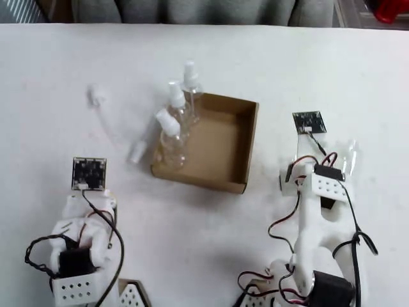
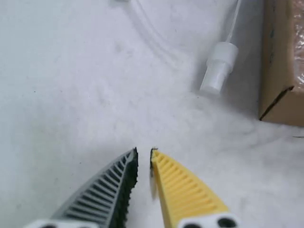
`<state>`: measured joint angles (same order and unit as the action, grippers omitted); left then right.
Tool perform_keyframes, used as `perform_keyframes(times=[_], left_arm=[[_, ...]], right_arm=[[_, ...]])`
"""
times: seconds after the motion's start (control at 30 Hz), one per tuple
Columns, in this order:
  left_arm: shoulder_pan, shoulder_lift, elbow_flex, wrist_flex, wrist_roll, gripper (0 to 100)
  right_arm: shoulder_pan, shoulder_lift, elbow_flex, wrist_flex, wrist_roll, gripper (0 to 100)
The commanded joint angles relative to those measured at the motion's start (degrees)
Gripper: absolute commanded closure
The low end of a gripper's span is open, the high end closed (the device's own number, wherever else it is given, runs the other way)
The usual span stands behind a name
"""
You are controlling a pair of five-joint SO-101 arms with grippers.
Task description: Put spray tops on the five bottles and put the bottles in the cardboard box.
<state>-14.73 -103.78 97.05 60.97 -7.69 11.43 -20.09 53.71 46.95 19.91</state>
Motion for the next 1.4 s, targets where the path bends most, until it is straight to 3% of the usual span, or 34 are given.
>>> perform_keyframes(times=[0.0, 0.4, 0.9, 1.37], left_arm=[[-0.6, 0.1, -1.9, -0.4, -0.5, 95], [-0.3, 0.5, -23.2, 14.1, -0.5, 95], [-0.5, 1.5, -30.4, 15.0, -0.5, 95], [-0.6, 39.5, -47.6, 12.7, -0.1, 95]], right_arm=[[-0.4, 0.3, 0.8, -0.7, 0.4, 97.8], [-0.4, 0.3, 1.1, -0.9, 0.4, 97.8], [-0.4, 0.3, 1.1, -1.0, 0.4, 97.8], [-0.4, 0.3, 1.1, -1.0, 0.4, 97.8]])
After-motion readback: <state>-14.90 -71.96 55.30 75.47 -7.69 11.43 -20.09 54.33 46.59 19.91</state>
